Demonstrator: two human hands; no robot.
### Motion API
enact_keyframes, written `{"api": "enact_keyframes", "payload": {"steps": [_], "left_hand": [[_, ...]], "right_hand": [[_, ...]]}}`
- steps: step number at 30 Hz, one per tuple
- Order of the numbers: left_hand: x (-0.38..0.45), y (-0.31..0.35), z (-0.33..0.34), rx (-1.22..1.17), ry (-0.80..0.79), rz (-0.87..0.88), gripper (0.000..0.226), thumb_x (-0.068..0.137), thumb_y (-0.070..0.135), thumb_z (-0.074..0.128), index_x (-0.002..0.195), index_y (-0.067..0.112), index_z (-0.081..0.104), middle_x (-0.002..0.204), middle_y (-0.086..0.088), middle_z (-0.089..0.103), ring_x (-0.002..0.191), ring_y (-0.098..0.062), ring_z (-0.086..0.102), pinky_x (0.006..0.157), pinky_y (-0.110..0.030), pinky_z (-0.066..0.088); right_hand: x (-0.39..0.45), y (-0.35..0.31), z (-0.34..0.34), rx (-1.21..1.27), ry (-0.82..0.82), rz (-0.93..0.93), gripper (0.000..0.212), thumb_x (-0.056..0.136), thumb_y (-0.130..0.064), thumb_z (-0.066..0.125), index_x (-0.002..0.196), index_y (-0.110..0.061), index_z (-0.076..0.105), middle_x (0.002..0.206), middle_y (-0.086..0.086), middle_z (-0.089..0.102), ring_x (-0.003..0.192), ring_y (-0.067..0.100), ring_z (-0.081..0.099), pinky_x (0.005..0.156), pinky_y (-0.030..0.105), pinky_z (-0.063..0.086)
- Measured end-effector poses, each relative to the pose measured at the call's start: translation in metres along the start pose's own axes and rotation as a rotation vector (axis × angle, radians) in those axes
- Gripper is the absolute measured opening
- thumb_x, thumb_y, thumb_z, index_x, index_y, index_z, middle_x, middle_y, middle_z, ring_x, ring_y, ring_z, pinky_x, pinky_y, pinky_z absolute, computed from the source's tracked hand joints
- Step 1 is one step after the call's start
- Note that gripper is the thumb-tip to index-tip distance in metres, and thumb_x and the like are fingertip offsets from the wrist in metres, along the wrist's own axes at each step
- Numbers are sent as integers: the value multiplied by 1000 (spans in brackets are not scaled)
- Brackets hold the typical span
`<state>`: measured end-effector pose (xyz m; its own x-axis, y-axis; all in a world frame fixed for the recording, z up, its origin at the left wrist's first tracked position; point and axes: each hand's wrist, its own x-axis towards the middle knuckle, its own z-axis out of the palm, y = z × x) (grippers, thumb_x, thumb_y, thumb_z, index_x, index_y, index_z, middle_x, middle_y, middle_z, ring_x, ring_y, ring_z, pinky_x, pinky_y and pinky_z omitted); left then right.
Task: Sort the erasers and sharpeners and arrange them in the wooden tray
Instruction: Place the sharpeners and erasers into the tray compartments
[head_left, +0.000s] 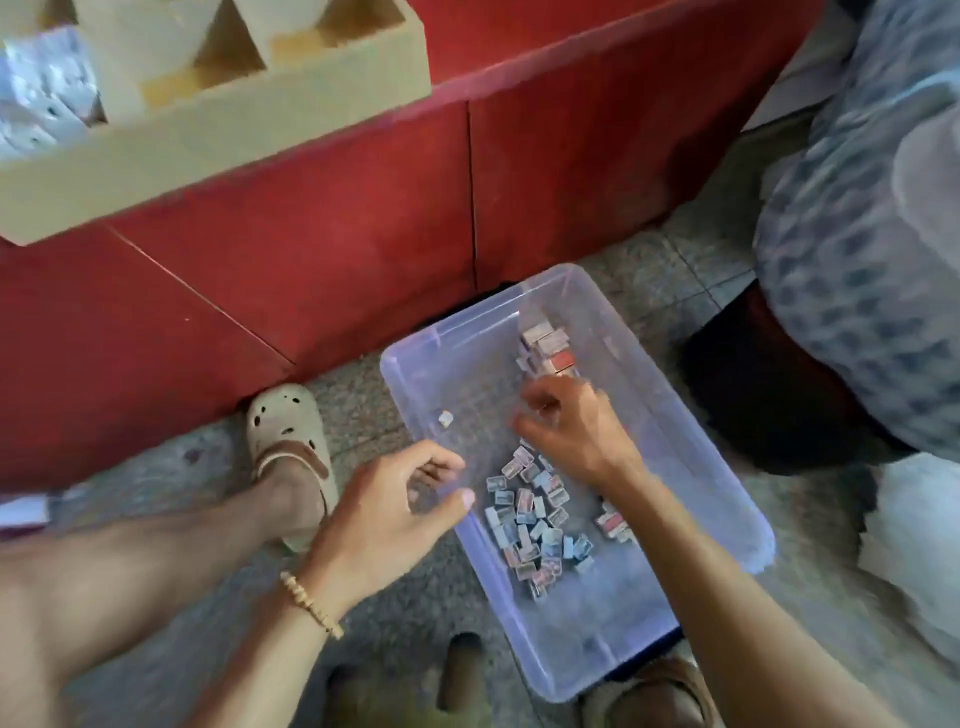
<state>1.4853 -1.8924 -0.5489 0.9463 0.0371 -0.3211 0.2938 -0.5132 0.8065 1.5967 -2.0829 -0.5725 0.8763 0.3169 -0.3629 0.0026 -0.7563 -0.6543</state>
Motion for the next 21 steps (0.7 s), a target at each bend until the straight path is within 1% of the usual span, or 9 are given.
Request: {"api": "enact_keyframes", "payload": {"steps": [2,4,6,8,10,13,16,19,21], "left_hand": [[1,-16,12,47,54,-20,18,79,40,71,95,35,66,95,23,67,97,5,62,81,-13,44],[4,-32,21,118,114,-18,26,78,47,64,98,30,67,100,19,65,101,0,61,87,-21,46],[6,-47,29,184,180,-15,31,78,47,60,100,25,67,105,14,60,104,-4,59,91,-25,46],[6,-58,38,234,223,-16,33,78,45,60,103,24,68,109,13,55,108,-1,55,94,-15,41],[4,-65,45,274,242,-24,39,78,46,60,109,23,67,114,14,51,112,2,51,98,-8,35],[2,-72,55,330,240,-46,52,77,51,60,122,26,62,125,16,45,117,1,50,101,-12,36],[2,-78,63,327,256,-51,58,75,53,62,129,32,52,129,14,43,121,-4,49,100,-19,41],[3,-77,72,282,283,-79,61,75,55,61,130,33,46,131,13,40,123,-4,48,93,-31,50],[3,-76,78,262,312,-81,63,75,54,61,131,31,44,133,12,40,119,0,47,90,-28,50]], "right_hand": [[17,26,40,18,-42,3,31,88,-25,70,114,-9,69,114,9,70,107,28,64,89,33,48],[35,46,80,5,-103,3,39,88,-25,69,124,-9,65,126,13,64,116,32,60,96,36,48],[57,64,119,-73,-170,-51,45,90,-26,66,132,-10,59,133,14,55,121,35,55,96,39,46],[81,76,150,-158,-212,-148,50,92,-27,62,139,-13,51,141,11,48,131,33,45,98,38,41],[107,85,173,-273,-202,-271,56,92,-32,55,145,-17,46,152,9,39,142,31,33,107,39,32],[132,105,196,-505,-266,-375,67,91,-41,39,155,-22,31,161,7,27,149,32,19,117,46,15],[117,137,202,-625,-355,-417,73,94,-43,46,159,-25,17,161,8,28,150,36,18,117,59,11],[83,176,190,-680,-264,-439,70,86,-52,45,150,-24,39,151,18,42,142,45,32,108,75,19],[72,195,179,-685,-216,-333,72,84,-60,45,146,-25,43,152,18,37,142,48,28,109,75,12]]}}
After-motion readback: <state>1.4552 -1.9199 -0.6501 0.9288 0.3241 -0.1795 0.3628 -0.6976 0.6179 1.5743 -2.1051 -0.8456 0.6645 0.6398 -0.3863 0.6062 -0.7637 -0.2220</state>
